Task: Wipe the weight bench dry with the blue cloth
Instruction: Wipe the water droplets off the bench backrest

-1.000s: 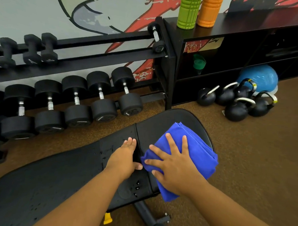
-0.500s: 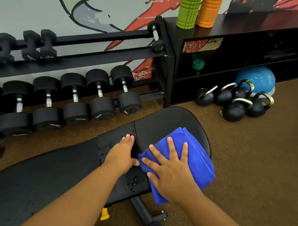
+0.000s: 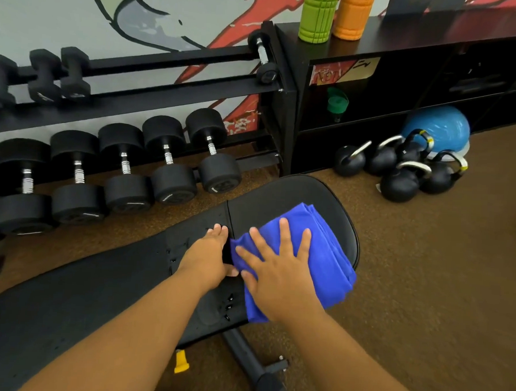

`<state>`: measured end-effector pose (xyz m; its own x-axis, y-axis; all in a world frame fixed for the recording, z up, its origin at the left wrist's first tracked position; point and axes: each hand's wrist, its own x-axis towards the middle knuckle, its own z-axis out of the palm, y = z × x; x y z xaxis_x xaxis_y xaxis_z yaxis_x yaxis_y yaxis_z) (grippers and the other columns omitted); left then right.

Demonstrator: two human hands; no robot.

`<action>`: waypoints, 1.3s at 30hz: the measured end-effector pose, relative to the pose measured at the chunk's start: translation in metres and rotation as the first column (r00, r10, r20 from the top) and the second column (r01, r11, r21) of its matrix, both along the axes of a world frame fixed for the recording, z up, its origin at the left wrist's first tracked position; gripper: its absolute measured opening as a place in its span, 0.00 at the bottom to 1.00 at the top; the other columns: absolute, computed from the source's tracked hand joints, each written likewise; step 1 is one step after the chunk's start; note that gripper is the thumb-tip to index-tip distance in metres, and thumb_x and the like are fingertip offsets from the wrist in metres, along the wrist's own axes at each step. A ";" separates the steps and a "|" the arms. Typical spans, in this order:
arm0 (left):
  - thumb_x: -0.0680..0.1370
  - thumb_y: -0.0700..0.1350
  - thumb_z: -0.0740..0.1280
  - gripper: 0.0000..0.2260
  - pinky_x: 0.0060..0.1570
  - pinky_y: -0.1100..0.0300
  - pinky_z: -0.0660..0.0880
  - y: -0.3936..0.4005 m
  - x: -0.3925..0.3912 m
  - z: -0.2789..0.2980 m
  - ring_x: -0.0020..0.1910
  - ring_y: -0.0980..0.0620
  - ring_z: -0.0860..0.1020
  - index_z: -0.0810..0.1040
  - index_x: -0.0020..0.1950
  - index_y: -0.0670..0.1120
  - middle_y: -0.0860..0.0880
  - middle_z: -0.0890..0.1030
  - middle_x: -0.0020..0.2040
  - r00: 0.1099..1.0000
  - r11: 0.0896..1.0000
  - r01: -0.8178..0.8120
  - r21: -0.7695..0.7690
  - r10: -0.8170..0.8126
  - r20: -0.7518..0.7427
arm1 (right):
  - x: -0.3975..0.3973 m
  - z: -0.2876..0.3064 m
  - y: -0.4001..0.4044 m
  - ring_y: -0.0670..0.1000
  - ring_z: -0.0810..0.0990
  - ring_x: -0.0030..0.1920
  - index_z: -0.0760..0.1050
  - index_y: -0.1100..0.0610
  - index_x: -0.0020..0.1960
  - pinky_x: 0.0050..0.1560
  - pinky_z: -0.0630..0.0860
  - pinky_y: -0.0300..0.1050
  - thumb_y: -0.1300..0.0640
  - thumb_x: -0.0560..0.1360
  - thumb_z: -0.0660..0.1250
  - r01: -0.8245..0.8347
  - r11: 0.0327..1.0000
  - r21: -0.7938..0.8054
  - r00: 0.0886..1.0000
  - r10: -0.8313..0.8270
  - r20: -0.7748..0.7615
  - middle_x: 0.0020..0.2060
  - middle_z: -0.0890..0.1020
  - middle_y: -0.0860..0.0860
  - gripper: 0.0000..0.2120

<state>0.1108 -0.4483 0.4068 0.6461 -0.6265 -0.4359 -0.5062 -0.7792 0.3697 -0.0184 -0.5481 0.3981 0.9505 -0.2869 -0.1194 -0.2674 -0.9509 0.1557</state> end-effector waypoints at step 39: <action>0.75 0.46 0.71 0.44 0.74 0.57 0.52 -0.007 0.007 -0.010 0.78 0.51 0.43 0.41 0.79 0.46 0.49 0.41 0.79 0.999 0.998 0.022 0.057 -0.019 -0.044 | 0.165 0.038 -0.131 0.59 0.73 0.62 0.74 0.44 0.64 0.57 0.66 0.60 0.24 0.66 0.49 0.325 0.928 0.182 0.909 -0.253 -0.332 0.64 0.75 0.50 0.37</action>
<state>0.1179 -0.4554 0.3968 0.6131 -0.6125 -0.4990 -0.5065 -0.7894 0.3468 0.1464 -0.6787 0.4362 0.7392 -0.4746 -0.4778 -0.5115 -0.8572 0.0602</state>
